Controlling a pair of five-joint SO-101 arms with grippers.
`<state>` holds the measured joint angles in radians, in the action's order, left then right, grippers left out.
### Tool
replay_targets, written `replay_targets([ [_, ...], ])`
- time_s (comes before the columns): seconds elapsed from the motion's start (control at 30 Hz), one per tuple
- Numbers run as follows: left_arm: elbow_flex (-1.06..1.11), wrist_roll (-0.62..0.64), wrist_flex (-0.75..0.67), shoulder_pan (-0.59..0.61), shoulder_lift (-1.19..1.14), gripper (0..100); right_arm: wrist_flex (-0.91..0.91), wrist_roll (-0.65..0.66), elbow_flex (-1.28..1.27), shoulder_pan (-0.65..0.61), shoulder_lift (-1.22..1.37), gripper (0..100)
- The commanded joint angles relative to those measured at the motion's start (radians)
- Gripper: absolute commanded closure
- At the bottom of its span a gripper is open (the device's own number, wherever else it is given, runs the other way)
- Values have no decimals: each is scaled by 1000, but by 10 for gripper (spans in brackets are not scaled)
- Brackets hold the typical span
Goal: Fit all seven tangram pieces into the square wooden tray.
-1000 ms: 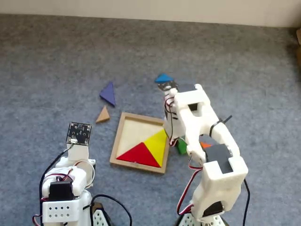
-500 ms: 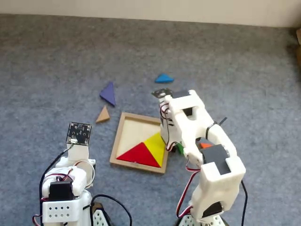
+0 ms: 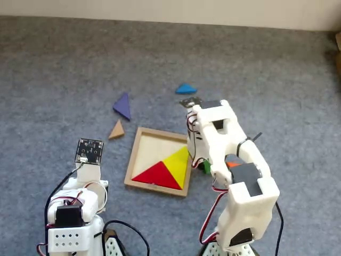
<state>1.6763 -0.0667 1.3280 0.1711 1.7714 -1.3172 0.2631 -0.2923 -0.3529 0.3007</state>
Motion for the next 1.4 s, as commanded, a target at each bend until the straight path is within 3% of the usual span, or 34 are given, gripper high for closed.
replay_targets([
  [0.0, 21, 8, 8, 8, 38, 994, -2, 11, -5, -5, -13, 854],
  [0.23, 21, 8, 8, 8, 38, 994, 2, 11, -13, -4, -125, 854],
  [0.7, 21, 8, 8, 8, 38, 994, 295, 6, -348, 2, -555, 854],
  [1.1, 21, 8, 8, 8, 38, 994, 587, 5, -456, -130, -616, 854],
  [1.37, 21, 8, 8, 8, 38, 994, 691, 5, -458, -298, -593, 854],
])
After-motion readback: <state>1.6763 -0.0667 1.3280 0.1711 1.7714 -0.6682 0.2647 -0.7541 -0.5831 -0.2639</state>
